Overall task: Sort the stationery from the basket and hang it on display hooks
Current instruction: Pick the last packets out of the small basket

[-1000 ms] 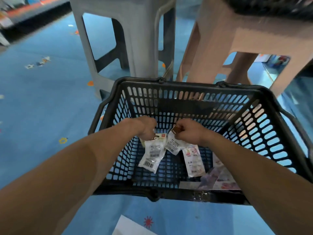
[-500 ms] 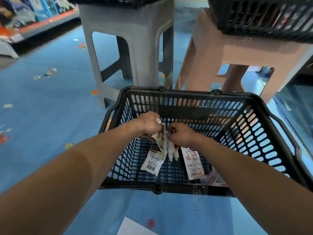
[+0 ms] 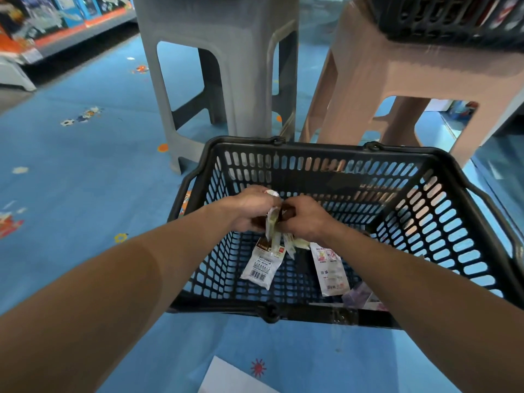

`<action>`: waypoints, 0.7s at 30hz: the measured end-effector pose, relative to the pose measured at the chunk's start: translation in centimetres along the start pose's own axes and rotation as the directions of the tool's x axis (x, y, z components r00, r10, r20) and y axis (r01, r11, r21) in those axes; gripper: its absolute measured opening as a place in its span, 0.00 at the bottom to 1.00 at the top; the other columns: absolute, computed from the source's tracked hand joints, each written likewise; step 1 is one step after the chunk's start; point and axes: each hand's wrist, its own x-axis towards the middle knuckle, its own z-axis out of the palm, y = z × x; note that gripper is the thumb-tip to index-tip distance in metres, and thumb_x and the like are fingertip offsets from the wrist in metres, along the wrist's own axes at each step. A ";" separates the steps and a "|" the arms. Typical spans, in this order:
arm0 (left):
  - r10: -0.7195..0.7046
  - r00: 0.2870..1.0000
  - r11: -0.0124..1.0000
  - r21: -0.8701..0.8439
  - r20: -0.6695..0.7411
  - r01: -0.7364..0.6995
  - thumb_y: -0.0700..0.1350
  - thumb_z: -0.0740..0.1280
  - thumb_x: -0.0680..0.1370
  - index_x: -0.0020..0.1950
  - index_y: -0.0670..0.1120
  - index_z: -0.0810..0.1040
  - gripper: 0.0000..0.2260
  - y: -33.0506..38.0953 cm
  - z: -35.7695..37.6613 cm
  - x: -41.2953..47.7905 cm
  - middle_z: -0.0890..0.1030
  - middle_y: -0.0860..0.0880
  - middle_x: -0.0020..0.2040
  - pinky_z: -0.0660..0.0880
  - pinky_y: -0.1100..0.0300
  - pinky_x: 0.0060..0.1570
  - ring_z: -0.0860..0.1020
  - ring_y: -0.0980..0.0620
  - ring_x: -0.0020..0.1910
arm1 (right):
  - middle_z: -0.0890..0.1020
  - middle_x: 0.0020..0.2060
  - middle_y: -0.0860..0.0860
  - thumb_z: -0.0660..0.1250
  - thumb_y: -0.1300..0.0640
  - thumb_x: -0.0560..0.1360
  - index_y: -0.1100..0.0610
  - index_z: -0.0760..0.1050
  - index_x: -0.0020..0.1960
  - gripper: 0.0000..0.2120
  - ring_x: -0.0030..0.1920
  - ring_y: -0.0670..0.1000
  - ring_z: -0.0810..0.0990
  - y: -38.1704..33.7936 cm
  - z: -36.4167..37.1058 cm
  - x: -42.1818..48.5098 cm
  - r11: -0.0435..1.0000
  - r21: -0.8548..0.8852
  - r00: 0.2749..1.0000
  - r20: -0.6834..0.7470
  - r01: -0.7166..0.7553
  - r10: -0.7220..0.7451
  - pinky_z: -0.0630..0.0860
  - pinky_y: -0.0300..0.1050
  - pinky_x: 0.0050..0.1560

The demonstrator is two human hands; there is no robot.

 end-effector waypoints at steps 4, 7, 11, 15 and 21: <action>0.008 0.999 0.994 -0.109 0.039 -0.004 0.48 0.63 0.84 0.64 0.41 0.77 0.13 0.5 -0.5 -0.1 0.84 0.42 0.60 0.81 0.46 0.58 0.82 0.44 0.59 | 0.80 0.37 0.50 0.74 0.62 0.73 0.58 0.80 0.48 0.04 0.42 0.53 0.79 0.3 0.5 0.2 0.999 0.012 0.993 -0.111 0.047 -0.046 0.77 0.52 0.46; 0.068 0.984 0.987 -0.154 0.162 -0.043 0.51 0.65 0.81 0.52 0.43 0.78 0.11 1.1 -0.7 -1.1 0.81 0.44 0.54 0.75 0.46 0.67 0.78 0.45 0.57 | 0.84 0.41 0.54 0.67 0.62 0.76 0.57 0.83 0.48 0.06 0.44 0.56 0.82 0.3 0.5 0.5 0.996 0.088 0.983 -0.181 0.009 0.007 0.79 0.53 0.47; 0.160 0.958 0.987 -0.052 0.240 -0.152 0.51 0.75 0.73 0.62 0.44 0.80 0.21 1.5 -0.2 -1.8 0.81 0.46 0.64 0.72 0.47 0.70 0.77 0.46 0.66 | 0.85 0.41 0.54 0.63 0.63 0.76 0.58 0.84 0.50 0.10 0.44 0.55 0.83 0.1 0.0 0.3 0.976 0.217 0.970 -0.234 -0.013 0.065 0.81 0.56 0.46; 0.189 0.978 0.982 -0.028 0.092 -0.187 0.48 0.73 0.77 0.65 0.46 0.80 0.17 1.5 0.3 -0.8 0.85 0.45 0.59 0.79 0.49 0.64 0.82 0.48 0.60 | 0.81 0.38 0.53 0.64 0.63 0.78 0.59 0.80 0.42 0.08 0.41 0.52 0.79 -0.7 -0.8 -0.5 0.960 0.278 0.969 -0.223 -0.040 0.105 0.74 0.47 0.42; 0.122 0.978 0.977 -0.153 -0.168 -0.148 0.47 0.56 0.86 0.63 0.49 0.76 0.11 1.8 -1.6 -1.1 0.87 0.47 0.51 0.77 0.54 0.46 0.84 0.49 0.52 | 0.74 0.37 0.62 0.61 0.62 0.78 0.74 0.73 0.50 0.12 0.40 0.52 0.73 -1.1 -3.3 -0.8 0.953 0.299 0.979 -0.171 -0.056 0.111 0.75 0.51 0.40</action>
